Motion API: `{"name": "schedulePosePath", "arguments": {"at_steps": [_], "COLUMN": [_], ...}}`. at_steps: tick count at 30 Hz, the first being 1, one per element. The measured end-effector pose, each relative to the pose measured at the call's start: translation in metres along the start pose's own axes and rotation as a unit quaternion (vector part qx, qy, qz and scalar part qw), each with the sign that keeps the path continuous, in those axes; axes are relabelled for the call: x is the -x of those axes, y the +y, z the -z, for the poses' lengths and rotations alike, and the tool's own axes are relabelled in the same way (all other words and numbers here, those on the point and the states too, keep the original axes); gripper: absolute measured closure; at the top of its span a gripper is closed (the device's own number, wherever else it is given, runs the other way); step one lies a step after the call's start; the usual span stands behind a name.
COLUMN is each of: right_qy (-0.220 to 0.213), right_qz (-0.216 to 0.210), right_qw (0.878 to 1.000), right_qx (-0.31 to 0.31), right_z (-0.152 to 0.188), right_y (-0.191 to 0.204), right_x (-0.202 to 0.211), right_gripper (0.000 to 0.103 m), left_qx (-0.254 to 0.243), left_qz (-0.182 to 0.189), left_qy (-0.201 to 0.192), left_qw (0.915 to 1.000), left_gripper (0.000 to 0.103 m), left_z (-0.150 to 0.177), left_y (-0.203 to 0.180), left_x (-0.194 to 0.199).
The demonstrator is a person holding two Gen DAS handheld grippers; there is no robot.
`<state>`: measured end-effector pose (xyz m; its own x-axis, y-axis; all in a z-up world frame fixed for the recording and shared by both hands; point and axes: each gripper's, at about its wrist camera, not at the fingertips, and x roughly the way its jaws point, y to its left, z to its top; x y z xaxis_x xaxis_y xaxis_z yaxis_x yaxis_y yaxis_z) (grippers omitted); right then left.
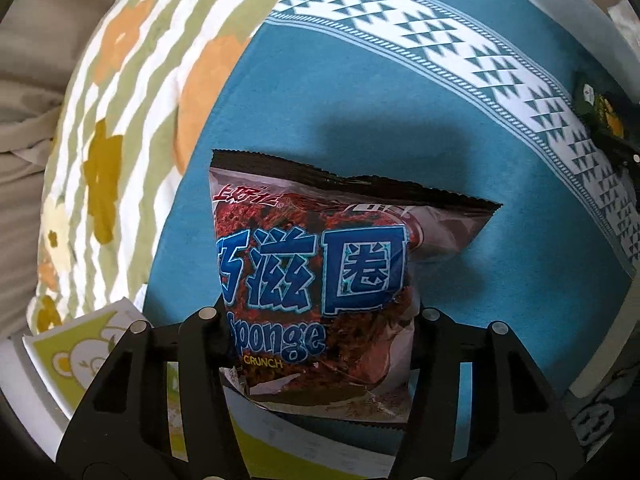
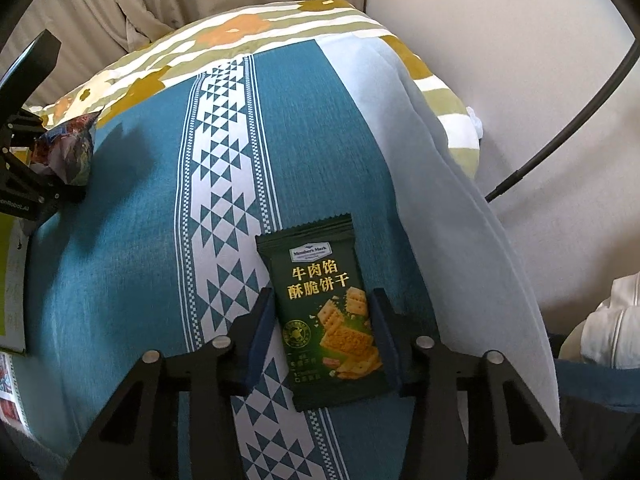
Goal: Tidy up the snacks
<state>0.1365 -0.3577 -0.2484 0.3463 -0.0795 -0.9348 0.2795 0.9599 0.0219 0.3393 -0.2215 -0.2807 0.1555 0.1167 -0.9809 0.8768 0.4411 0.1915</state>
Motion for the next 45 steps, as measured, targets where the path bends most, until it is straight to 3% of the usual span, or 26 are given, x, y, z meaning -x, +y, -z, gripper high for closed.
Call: {"name": "schedulePosePath", "arguments": {"at_steps": [7,11,19,22,27,32,37,43,45], "right_qy": [-0.029,-0.049,-0.106,-0.126,-0.153,-0.17,-0.181,-0.183,-0.179], "right_qz": [-0.012,-0.042,-0.08,-0.103,-0.164,-0.216,-0.252,-0.274,-0.273], "right_qw": [1.0,0.998,0.989,0.981,0.96,0.935,0.918,0.91,0.91], "right_qx": [0.004,0.005,0.067,0.108,0.169,0.222,0.246,0.252,0.254], "right_z": [0.001,0.001,0.0,-0.005,-0.012,-0.014,-0.014,-0.017,-0.019], "right_y": [-0.004,-0.008,0.0,0.012,0.05,0.112,0.173,0.243,0.265], "right_x": [0.024,0.05,0.122,0.145,0.177,0.197,0.206,0.204,0.203], "right_gripper": [0.061,0.061,0.061,0.061,0.061,0.061,0.061,0.06,0.06], "left_qx": [0.021,0.054,0.144,0.203,0.308,0.387,0.443,0.474,0.483], "left_qz": [-0.004,0.0,-0.018,-0.017,-0.021,-0.053,-0.073,-0.071,-0.069], "left_qy": [-0.036,-0.071,-0.145,-0.16,-0.182,-0.185,-0.184,-0.179,-0.18], "left_qw": [0.9991,0.996,0.9787,0.9657,0.9336,0.9019,0.8742,0.8591,0.854], "left_gripper": [0.052,0.052,0.052,0.052,0.052,0.052,0.052,0.051,0.042], "left_z": [0.002,0.011,0.066,0.099,0.172,0.247,0.311,0.353,0.363], "left_y": [-0.015,-0.023,-0.038,-0.033,-0.008,0.023,0.062,0.101,0.111], "left_x": [0.035,0.072,0.154,0.175,0.2,0.21,0.2,0.17,0.159]}}
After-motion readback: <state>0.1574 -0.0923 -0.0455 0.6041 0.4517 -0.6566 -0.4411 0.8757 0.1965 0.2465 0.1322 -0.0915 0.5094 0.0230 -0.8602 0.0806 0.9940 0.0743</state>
